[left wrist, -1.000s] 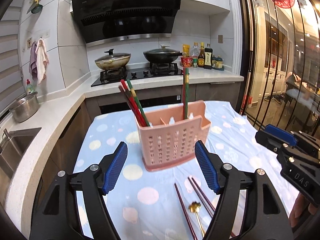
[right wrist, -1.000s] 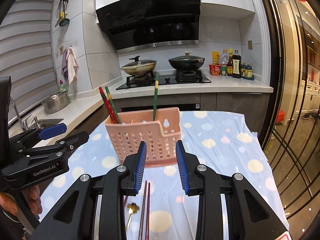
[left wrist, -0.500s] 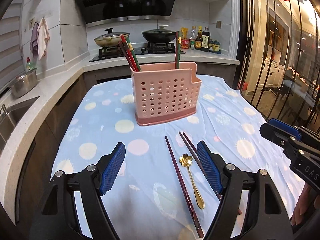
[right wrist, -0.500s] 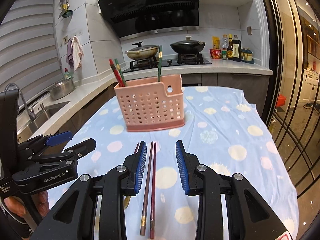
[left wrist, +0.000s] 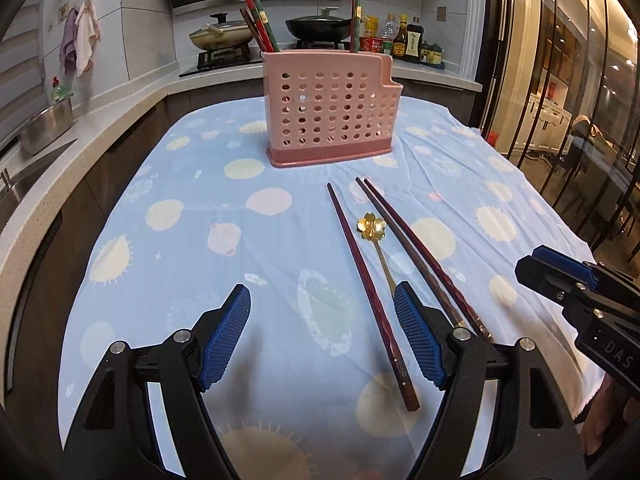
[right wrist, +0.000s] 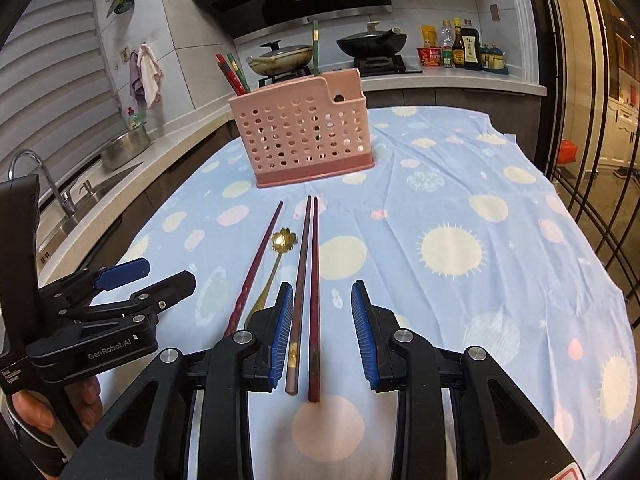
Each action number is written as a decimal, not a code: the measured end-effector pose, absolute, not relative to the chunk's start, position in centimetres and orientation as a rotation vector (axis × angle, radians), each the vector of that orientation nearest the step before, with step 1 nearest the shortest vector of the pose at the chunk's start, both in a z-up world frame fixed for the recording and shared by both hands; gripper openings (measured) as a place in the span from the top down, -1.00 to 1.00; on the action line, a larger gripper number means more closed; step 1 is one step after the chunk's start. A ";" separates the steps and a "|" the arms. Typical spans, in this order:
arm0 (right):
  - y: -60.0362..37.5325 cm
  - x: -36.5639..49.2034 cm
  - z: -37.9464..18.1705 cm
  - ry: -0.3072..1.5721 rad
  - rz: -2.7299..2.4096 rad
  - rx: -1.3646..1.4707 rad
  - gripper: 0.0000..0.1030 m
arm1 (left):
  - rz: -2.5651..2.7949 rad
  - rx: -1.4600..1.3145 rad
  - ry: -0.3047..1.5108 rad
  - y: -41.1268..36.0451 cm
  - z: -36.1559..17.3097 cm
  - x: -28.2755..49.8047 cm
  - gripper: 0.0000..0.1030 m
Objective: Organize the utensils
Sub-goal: 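Move both open grippers back down to the dark red chopsticks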
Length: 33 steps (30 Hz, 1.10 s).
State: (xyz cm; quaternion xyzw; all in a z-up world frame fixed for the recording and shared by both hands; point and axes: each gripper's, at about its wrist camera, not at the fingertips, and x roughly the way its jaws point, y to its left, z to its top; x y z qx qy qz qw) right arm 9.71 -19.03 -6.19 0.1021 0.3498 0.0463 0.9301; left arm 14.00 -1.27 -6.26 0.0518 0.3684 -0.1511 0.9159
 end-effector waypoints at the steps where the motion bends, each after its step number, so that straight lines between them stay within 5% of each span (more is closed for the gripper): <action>1: -19.0 9.6 -6.7 0.729 0.095 0.211 0.42 | -0.311 0.107 0.768 -1.3 -6.6 13.9 -0.38; 18: -18.0 8.7 -10.9 0.815 0.099 0.210 0.42 | -0.329 0.106 0.872 -1.8 -10.3 12.4 -0.57; 33: -17.0 8.5 -11.4 0.806 0.059 0.130 0.47 | -0.324 0.166 0.833 -2.6 -10.7 12.0 -0.38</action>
